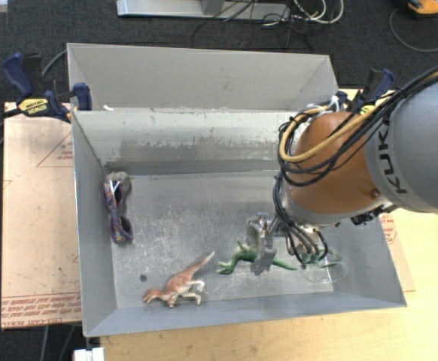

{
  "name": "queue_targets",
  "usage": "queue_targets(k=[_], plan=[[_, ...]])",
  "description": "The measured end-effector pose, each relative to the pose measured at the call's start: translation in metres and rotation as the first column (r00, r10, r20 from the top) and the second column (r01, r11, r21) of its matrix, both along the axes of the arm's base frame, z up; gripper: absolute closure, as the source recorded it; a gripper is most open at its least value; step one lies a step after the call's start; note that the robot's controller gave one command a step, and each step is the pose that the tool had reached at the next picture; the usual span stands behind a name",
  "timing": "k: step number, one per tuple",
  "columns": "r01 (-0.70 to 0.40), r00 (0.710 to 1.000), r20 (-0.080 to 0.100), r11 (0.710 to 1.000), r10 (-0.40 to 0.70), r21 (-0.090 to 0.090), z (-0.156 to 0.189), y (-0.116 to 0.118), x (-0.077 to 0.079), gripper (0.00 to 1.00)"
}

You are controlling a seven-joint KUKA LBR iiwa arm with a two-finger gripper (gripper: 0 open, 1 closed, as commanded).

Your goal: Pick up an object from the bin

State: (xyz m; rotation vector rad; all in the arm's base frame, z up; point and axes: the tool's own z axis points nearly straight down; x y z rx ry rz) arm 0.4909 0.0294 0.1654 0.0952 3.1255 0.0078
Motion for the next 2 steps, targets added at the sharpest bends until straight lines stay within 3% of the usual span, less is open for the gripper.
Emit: queue_targets(k=[1, 2], plan=[[0.0, 1.0, 0.0, 1.0, 0.0, 0.0, 0.0, 0.0, 0.0, 1.0], [0.016, 1.0, 0.002, 1.0, -0.016, 0.0, 0.121, -0.027, 0.01, 1.0]])
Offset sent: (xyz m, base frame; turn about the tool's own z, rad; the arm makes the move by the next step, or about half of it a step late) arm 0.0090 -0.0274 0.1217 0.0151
